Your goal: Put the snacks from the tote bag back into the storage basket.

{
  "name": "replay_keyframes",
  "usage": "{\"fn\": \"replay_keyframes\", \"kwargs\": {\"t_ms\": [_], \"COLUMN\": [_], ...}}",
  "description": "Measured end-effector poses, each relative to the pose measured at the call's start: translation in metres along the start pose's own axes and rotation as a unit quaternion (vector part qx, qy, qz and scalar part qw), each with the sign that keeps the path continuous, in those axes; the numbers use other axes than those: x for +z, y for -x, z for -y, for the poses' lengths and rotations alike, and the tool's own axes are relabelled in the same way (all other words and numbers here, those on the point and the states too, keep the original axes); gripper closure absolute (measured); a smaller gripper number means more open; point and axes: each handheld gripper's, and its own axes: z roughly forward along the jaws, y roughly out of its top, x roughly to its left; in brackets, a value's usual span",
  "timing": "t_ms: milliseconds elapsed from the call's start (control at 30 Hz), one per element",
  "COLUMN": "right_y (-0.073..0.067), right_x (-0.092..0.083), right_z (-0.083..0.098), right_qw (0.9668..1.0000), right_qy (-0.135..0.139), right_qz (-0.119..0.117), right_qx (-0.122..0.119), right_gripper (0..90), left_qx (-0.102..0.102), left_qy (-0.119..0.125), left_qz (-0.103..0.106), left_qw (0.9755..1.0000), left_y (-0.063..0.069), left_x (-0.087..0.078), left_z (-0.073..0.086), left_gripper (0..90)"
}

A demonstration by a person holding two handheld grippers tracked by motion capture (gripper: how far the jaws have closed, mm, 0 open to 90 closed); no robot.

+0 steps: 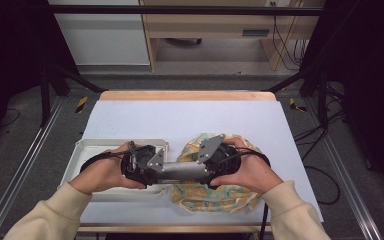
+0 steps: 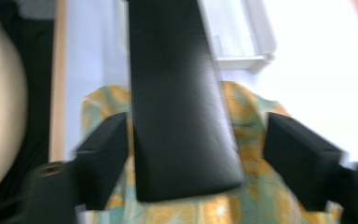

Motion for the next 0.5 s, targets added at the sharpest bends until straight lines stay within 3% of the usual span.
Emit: {"fn": "replay_keyframes", "kwargs": {"t_ms": [100, 167, 200, 233, 267, 333, 367, 400, 433, 467, 500], "right_y": [-0.003, -0.007, -0.007, -0.009, -0.013, -0.017, -0.018, -0.018, -0.018, -0.018, -0.018], "right_x": [-0.016, -0.026, -0.026, -0.028, -0.032, -0.031, -0.027, -0.027, -0.020, -0.020, -0.017], "right_z": [0.011, 0.021, 0.021, 0.025, 0.040, 0.057, 0.076, 0.076, 0.095, 0.095, 0.103], "right_qw": [0.9984, 0.9948, 0.9948, 0.9925, 0.9856, 0.9757, 0.9658, 0.9658, 0.9519, 0.9519, 0.9472], "right_qy": [0.022, 0.034, 0.034, 0.034, 0.034, 0.033, 0.035, 0.035, 0.045, 0.045, 0.048], "right_qz": [0.046, 0.079, 0.079, 0.092, 0.126, 0.153, 0.161, 0.161, 0.171, 0.171, 0.179], "right_qx": [0.026, 0.055, 0.055, 0.072, 0.107, 0.153, 0.200, 0.200, 0.250, 0.250, 0.262], "right_gripper": [11.9, 11.3, 11.3, 10.6, 10.5, 10.7, 10.9, 10.9, 10.7, 10.7, 10.5], "left_qx": [-0.004, -0.008, -0.008, -0.012, -0.011, -0.014, -0.010, -0.010, -0.008, -0.012, -0.015], "left_qy": [-0.002, -0.007, -0.007, -0.009, -0.009, -0.005, 0.002, 0.002, 0.002, 0.002, 0.004], "left_qz": [-0.004, -0.007, -0.007, -0.010, -0.012, -0.002, 0.003, 0.003, 0.002, 0.001, 0.000], "left_qw": [1.0000, 0.9999, 0.9999, 0.9998, 0.9998, 0.9999, 0.9999, 0.9999, 1.0000, 0.9999, 0.9999], "left_y": [-0.002, -0.005, -0.005, -0.007, -0.008, -0.011, -0.012, -0.012, -0.013, -0.014, -0.015], "left_x": [-0.003, -0.006, -0.006, -0.008, -0.009, -0.013, -0.016, -0.016, -0.018, -0.020, -0.022], "left_z": [0.001, 0.002, 0.002, 0.004, 0.004, 0.007, 0.008, 0.008, 0.008, 0.008, 0.009], "left_gripper": [43.4, 43.5, 43.5, 43.5, 43.4, 43.4, 43.4, 43.4, 43.4, 43.4, 43.4]}}
